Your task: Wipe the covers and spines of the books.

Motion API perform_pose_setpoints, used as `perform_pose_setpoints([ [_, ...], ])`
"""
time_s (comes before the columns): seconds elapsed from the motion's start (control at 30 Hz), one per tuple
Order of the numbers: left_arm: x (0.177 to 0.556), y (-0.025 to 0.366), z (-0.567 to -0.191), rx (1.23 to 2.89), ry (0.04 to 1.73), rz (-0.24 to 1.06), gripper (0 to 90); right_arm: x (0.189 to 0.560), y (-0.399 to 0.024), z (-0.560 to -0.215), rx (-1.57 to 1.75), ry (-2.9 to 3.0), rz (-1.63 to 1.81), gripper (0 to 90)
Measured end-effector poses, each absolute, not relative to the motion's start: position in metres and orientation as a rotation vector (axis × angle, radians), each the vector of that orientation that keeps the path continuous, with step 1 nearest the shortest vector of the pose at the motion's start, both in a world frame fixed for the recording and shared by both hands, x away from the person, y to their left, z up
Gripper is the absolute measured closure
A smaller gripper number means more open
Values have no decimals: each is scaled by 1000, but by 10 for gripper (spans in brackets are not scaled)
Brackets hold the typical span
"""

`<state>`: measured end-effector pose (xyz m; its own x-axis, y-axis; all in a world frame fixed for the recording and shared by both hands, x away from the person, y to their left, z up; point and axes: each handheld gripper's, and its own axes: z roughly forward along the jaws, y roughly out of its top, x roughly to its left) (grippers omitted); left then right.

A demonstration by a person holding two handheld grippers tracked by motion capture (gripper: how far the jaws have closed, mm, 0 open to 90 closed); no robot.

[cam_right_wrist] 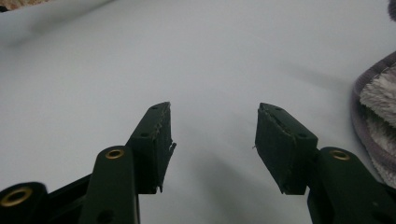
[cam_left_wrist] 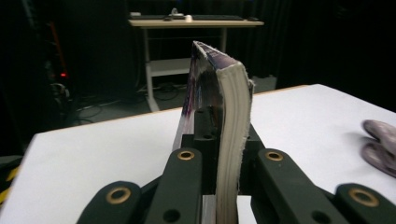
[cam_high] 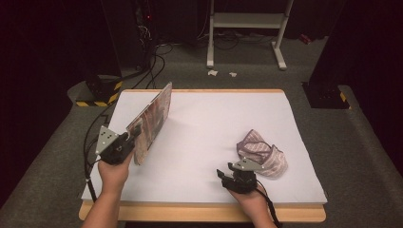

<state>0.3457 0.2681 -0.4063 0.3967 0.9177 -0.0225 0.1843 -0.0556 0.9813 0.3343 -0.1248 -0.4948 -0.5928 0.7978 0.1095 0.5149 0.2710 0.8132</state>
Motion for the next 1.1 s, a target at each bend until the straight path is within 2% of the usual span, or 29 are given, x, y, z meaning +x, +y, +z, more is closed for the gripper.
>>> perform_pose_setpoints([
  [0.43, 336, 217, -428, 1646, 917, 707, 841, 335, -125, -496, 1193, 2238, 1234, 463],
  [0.83, 327, 179, -440, 1692, 828, 565, 841, 334, -124, -497, 1186, 2248, 1228, 466],
  [1.1, 329, 164, -467, 1756, 805, 483, 839, 334, -125, -497, 1180, 2249, 1227, 468],
])
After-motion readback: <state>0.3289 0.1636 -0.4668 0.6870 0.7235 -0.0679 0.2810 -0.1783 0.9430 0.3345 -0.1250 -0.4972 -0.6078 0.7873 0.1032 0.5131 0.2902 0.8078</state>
